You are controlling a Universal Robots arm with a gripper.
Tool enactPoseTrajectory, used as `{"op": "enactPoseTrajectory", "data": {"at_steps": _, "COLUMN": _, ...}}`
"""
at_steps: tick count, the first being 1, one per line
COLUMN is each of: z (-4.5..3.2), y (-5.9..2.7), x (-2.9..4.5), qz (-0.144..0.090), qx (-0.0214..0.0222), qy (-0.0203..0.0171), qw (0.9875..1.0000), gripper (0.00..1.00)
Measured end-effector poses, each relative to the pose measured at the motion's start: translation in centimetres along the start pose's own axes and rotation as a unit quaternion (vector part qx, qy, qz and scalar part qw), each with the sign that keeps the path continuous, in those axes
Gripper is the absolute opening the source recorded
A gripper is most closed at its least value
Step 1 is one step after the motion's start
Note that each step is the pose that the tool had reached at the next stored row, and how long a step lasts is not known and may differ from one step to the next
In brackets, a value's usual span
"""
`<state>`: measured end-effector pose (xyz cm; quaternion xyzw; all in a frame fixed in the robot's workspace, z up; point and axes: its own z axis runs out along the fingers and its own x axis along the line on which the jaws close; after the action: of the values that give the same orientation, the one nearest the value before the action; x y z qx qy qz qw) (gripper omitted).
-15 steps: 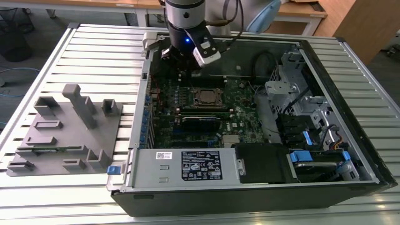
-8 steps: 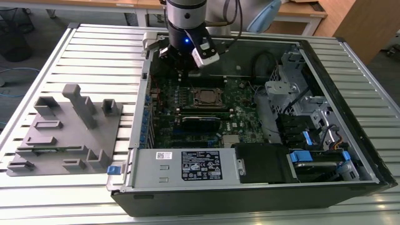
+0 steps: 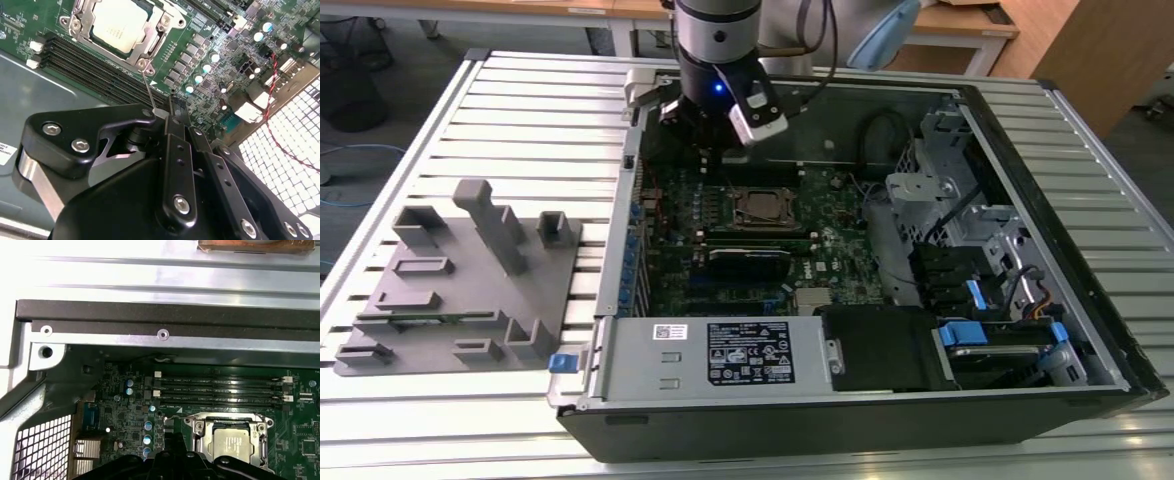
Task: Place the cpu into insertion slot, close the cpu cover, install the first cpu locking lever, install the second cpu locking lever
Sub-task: 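Install the first cpu locking lever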
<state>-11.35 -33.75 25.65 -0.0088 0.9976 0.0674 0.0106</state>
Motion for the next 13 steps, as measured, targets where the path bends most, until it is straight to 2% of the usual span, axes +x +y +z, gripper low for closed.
{"op": "enactPoseTrajectory", "data": {"at_steps": 9, "z": 0.35, "y": -0.02, "x": 1.32, "qz": 0.0, "qx": -0.0003, "qy": -0.0009, "qw": 1.0, "gripper": 0.1}}
{"op": "enactPoseTrajectory", "data": {"at_steps": 10, "z": 0.35, "y": -0.02, "x": 1.37, "qz": 0.0, "qx": -0.0015, "qy": -0.0011, "qw": 1.0, "gripper": 0.1}}
{"op": "enactPoseTrajectory", "data": {"at_steps": 12, "z": 0.35, "y": -0.02, "x": 1.48, "qz": 0.0, "qx": -0.0066, "qy": -0.0021, "qw": 1.0, "gripper": 0.1}}
{"op": "enactPoseTrajectory", "data": {"at_steps": 13, "z": 0.35, "y": -0.02, "x": 1.52, "qz": 0.0, "qx": -0.0075, "qy": -0.0024, "qw": 1.0, "gripper": 0.1}}
